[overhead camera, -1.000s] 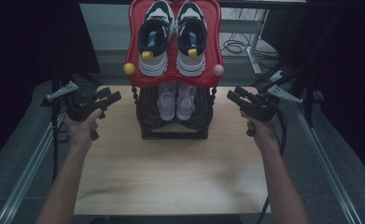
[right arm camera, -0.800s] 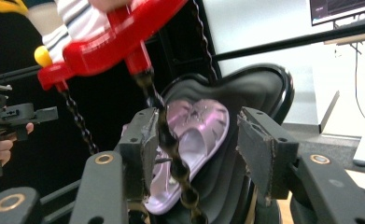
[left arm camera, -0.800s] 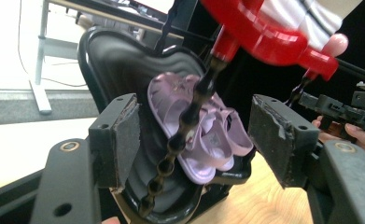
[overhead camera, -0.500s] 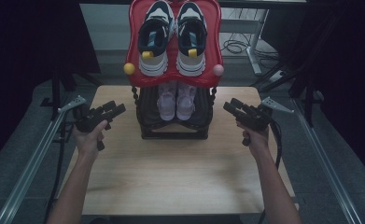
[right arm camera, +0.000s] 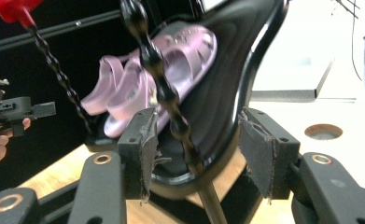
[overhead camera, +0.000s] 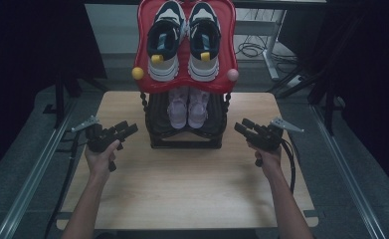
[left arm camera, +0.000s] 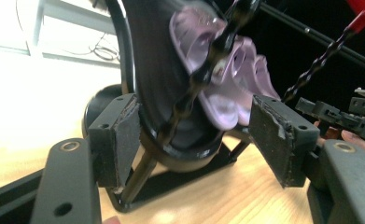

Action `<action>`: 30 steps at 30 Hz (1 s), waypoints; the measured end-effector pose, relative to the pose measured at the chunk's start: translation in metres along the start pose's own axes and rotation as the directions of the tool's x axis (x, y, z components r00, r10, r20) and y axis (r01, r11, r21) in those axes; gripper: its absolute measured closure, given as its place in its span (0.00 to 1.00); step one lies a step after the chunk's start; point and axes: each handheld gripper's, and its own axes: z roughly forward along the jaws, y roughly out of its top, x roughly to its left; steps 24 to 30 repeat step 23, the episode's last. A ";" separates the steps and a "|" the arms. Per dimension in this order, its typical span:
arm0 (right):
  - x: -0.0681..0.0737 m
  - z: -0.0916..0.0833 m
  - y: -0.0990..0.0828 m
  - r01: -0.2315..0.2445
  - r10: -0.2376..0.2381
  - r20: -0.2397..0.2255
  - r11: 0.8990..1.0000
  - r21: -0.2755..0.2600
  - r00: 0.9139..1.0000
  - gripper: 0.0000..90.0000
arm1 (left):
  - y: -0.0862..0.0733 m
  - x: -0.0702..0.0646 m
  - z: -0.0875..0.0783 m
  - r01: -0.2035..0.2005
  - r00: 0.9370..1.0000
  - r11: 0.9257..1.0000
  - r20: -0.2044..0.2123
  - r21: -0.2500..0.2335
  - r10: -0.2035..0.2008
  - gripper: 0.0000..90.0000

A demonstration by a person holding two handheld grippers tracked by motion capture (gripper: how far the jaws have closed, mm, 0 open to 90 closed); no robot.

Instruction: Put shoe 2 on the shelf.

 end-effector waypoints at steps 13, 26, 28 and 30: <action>-0.006 0.000 -0.035 0.006 -0.009 0.037 0.996 0.086 0.999 0.51 | -0.030 0.009 0.004 0.008 0.999 0.999 -0.035 0.051 -0.006 0.37; -0.005 0.002 -0.035 0.027 -0.032 0.043 0.995 0.095 0.999 0.51 | -0.029 0.010 0.003 -0.008 0.999 0.999 -0.042 0.049 0.010 0.38; -0.005 0.002 -0.035 0.027 -0.032 0.043 0.995 0.095 0.999 0.51 | -0.029 0.010 0.003 -0.008 0.999 0.999 -0.042 0.049 0.010 0.38; -0.005 0.002 -0.035 0.027 -0.032 0.043 0.995 0.095 0.999 0.51 | -0.029 0.010 0.003 -0.008 0.999 0.999 -0.042 0.049 0.010 0.38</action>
